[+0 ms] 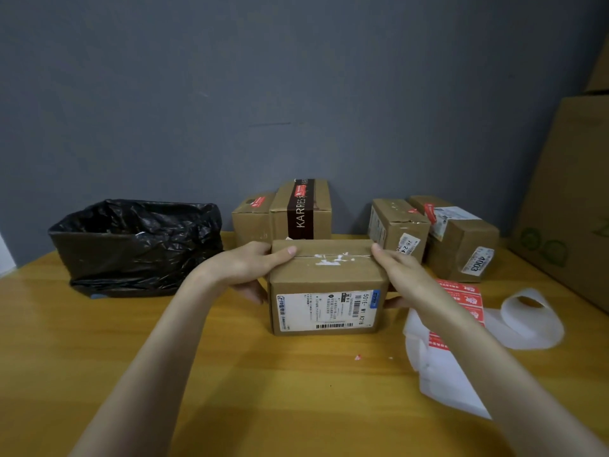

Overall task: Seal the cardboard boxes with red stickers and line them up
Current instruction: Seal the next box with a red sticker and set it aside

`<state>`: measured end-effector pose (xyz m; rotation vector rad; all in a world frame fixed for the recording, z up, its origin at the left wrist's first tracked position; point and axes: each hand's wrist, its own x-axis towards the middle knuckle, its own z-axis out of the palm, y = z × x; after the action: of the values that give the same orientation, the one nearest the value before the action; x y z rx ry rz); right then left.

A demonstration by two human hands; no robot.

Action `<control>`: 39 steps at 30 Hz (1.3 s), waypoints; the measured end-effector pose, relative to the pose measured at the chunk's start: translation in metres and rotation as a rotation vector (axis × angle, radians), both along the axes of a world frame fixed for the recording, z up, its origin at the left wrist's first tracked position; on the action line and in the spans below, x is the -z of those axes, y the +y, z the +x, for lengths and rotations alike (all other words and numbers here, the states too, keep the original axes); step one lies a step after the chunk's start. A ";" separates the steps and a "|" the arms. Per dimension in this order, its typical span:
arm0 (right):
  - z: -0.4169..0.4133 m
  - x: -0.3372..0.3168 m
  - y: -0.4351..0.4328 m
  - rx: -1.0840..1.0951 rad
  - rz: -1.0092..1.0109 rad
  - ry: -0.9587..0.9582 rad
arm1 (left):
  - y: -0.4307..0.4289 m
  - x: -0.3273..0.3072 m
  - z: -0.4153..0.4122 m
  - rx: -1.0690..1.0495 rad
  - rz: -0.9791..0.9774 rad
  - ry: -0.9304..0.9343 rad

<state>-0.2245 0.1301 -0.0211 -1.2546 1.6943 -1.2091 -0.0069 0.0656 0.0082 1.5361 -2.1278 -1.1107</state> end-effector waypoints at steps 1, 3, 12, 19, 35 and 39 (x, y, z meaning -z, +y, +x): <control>-0.001 0.001 0.000 -0.012 0.022 0.009 | 0.000 0.000 0.000 -0.008 0.005 -0.018; -0.002 0.001 0.001 -0.033 0.055 0.011 | 0.000 0.000 0.000 -0.033 0.009 -0.039; -0.028 -0.006 0.021 0.009 0.109 0.044 | 0.003 -0.007 -0.010 -0.134 -0.373 -0.186; -0.092 0.001 0.055 0.308 0.238 0.089 | 0.063 -0.026 -0.067 0.117 -0.878 0.335; -0.106 0.027 0.075 0.446 0.115 -0.446 | 0.095 0.077 -0.180 0.599 -0.605 -0.535; -0.100 0.029 0.077 0.381 0.060 -0.548 | 0.083 0.087 -0.174 0.563 -0.614 -0.465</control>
<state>-0.3249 0.2069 -0.0501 -0.4968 1.5656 -1.5369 -0.1811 0.1484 -0.0790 0.9845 -2.9441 -0.1377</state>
